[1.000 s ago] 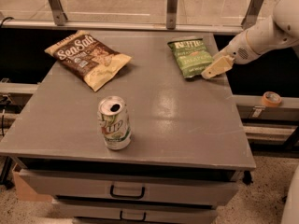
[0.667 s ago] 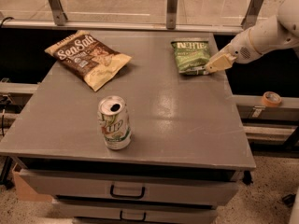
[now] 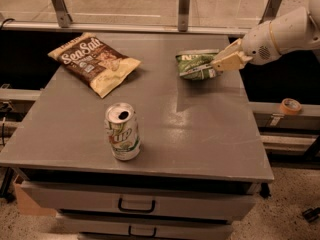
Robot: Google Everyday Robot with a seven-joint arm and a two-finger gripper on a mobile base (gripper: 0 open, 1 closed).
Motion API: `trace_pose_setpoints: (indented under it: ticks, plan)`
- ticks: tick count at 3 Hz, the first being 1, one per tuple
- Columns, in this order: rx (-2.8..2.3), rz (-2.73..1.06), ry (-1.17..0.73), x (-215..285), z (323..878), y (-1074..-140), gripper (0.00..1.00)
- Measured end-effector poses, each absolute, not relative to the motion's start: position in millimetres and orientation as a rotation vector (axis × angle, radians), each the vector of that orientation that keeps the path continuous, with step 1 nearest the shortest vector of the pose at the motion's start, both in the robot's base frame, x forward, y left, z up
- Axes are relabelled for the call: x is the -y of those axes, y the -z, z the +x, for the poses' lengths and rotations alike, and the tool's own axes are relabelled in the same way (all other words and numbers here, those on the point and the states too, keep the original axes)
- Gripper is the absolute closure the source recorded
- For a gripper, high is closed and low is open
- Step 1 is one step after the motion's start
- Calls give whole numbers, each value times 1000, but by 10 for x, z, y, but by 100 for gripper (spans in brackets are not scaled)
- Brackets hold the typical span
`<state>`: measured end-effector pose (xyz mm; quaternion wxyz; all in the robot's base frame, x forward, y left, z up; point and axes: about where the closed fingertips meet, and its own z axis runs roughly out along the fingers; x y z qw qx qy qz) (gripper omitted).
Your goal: Pick green jalapeno chip bag
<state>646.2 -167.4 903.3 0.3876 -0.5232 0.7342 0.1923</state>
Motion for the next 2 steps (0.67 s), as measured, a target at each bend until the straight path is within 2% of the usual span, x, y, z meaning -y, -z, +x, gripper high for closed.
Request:
trace_pose_setpoints:
  ticks: [1,2]
  plan:
    - [-1634,-1409,-535,1338,6122,-9656,100]
    - [-1407,-1448,-502,1184,5832,-10355,100]
